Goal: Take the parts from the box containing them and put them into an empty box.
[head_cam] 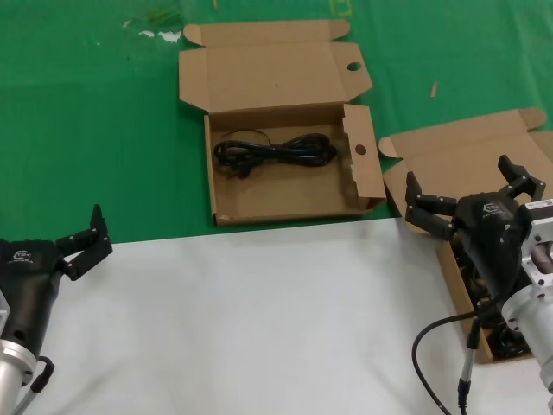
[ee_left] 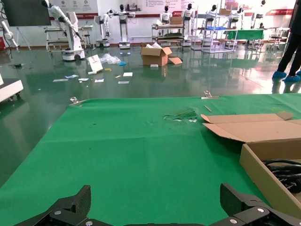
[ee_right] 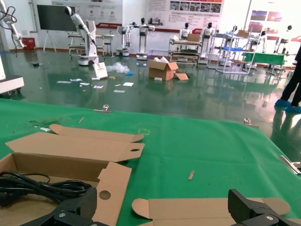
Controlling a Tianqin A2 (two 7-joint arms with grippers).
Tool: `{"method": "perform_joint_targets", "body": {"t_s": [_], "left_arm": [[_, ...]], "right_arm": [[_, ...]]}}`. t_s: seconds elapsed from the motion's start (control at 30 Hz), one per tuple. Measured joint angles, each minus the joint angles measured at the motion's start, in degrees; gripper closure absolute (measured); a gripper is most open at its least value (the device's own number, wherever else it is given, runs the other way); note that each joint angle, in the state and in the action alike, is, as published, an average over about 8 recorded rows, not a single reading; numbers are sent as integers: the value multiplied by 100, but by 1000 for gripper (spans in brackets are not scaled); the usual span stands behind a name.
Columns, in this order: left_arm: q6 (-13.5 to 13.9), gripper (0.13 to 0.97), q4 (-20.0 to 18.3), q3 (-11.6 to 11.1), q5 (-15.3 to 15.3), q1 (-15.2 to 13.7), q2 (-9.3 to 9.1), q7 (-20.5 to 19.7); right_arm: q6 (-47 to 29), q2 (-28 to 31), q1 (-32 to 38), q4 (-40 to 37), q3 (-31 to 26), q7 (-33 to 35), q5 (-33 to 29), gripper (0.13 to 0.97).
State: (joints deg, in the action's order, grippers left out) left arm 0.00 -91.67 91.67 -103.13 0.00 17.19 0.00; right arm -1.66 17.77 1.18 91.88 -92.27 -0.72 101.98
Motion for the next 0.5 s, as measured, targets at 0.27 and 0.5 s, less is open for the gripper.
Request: {"method": "perform_joint_targets", "body": {"t_s": [0.27,0.5], "left_arm": [[0,132,0,0,0,0,0,0],[0,132,0,0,0,0,0,0]], "right_arm": [[0,0,0,0,0,0,0,129],[0,0,0,0,0,0,0,129]]}}
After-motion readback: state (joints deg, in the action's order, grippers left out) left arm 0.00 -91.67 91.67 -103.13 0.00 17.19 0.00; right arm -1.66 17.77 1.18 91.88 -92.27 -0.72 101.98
